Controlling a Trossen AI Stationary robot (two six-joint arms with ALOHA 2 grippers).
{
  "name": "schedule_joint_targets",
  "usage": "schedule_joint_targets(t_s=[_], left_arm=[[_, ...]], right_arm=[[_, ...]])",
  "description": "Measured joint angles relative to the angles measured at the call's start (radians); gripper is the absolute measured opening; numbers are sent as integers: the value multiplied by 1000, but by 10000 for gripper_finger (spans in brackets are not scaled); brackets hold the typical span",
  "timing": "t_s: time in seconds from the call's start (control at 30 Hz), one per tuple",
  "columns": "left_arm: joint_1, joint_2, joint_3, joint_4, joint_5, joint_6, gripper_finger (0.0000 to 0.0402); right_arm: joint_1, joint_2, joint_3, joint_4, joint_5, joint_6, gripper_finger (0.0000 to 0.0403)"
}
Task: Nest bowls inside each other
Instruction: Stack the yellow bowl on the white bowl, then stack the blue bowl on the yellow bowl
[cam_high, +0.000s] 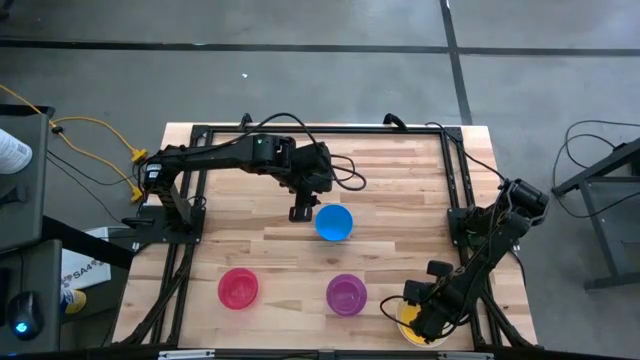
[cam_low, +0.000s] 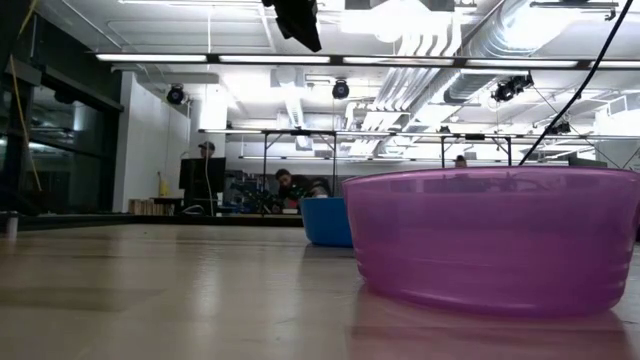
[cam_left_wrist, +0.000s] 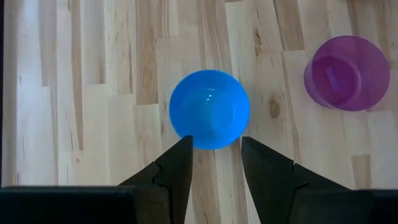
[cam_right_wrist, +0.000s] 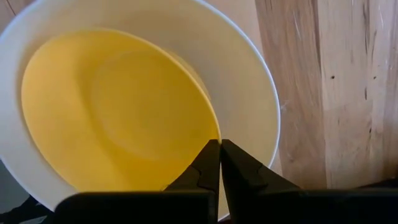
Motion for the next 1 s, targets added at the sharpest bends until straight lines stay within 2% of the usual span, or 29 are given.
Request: schedule_joint_targets(t_s=[0.13,0.53,0.77,1.0], left_arm=[[0,0,0,-1,0,0,136],[0,0,0,-1,0,-2,136],[0,0,0,-2,0,0,136],[2,0,0,-32,0,-31,136]], right_arm=[[0,0,0,6,3,18,16],[0,0,0,-6,38,49,98],[-24,-7,0,-6,100,44,114],[-131,-73,-1,-1,155,47,114]])
